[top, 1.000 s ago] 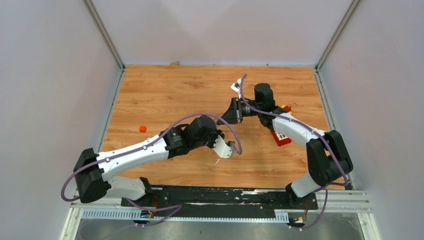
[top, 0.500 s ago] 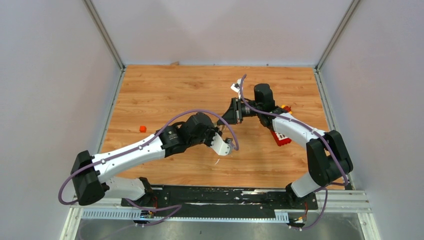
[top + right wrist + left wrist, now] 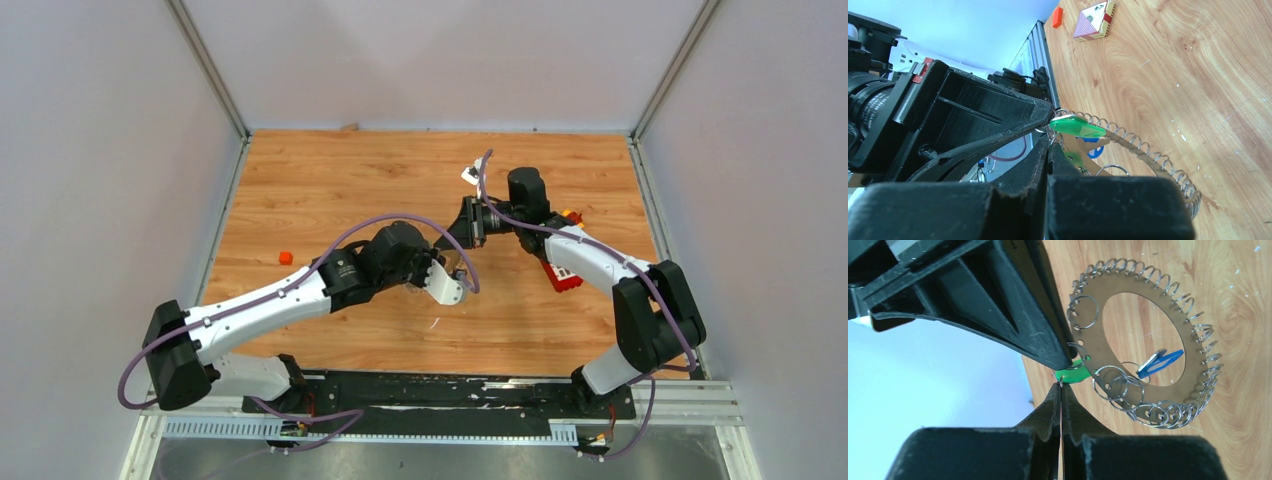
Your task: Put the keys on the keyring
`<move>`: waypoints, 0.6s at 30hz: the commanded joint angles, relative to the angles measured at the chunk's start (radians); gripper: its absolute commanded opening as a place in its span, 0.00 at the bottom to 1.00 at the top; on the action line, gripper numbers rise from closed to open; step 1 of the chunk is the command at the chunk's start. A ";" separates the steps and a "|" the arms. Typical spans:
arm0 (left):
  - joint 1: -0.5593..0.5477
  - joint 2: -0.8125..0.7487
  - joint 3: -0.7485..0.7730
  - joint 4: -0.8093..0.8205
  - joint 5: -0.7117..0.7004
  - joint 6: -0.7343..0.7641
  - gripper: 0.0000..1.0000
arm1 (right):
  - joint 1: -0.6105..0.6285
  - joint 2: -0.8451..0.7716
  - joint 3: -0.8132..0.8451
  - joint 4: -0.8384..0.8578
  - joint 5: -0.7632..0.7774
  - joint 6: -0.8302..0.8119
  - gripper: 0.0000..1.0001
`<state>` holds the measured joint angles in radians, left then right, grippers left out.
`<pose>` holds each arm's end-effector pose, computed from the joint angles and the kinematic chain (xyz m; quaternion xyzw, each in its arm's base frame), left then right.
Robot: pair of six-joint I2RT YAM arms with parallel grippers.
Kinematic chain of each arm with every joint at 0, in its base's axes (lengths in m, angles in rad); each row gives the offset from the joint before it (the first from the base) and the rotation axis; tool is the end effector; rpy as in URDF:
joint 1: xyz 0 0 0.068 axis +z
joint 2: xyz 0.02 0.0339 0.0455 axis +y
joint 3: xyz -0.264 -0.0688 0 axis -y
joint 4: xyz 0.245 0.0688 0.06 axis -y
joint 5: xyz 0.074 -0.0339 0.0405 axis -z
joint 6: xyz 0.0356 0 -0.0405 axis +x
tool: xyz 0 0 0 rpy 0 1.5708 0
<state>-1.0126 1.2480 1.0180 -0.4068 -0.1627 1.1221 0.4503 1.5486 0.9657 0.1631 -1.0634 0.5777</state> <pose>0.1512 -0.2312 0.3015 0.7619 0.4614 0.0970 0.4441 0.2881 0.1739 0.2555 -0.2293 0.7392 0.6010 0.1994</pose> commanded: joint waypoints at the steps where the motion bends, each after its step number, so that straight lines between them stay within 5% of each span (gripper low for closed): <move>1: 0.005 0.013 0.055 0.059 -0.021 -0.029 0.00 | 0.002 -0.015 0.028 0.023 -0.008 -0.007 0.00; 18: 0.006 0.011 0.037 0.037 0.012 -0.021 0.00 | 0.004 -0.016 0.020 0.069 -0.032 0.029 0.00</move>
<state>-1.0119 1.2644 1.0302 -0.3843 -0.1661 1.1061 0.4503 1.5486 0.9657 0.1703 -1.0660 0.5808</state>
